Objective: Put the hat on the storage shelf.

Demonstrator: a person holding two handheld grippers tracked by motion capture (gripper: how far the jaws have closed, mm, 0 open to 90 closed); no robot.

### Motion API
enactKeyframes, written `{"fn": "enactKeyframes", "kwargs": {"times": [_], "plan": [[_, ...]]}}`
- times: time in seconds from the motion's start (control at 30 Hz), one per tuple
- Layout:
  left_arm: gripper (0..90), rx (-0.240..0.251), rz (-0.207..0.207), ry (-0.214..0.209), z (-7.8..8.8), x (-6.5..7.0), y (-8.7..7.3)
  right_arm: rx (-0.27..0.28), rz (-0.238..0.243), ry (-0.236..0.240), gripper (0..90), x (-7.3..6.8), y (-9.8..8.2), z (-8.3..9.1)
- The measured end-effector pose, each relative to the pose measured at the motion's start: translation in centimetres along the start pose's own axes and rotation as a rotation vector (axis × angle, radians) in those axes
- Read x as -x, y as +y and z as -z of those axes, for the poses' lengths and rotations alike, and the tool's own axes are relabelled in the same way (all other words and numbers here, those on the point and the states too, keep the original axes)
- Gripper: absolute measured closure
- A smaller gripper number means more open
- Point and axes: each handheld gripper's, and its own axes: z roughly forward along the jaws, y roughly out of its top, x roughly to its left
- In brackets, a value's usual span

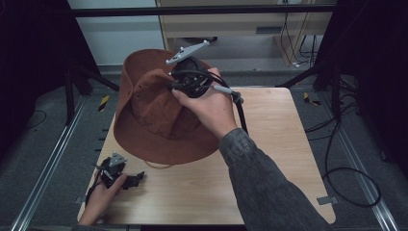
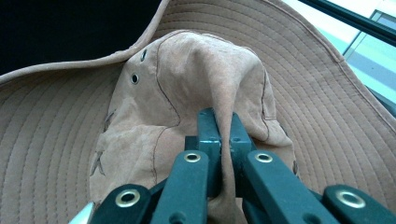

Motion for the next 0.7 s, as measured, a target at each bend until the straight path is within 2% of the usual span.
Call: {"fn": "enactKeyframes", "kwargs": {"times": [0.7], "plan": [[0.0, 0.000, 0.003, -0.001, 0.0, 0.0, 0.0, -0.015, 0.001, 0.016, 88.9, -0.6, 1.4, -2.4]]}}
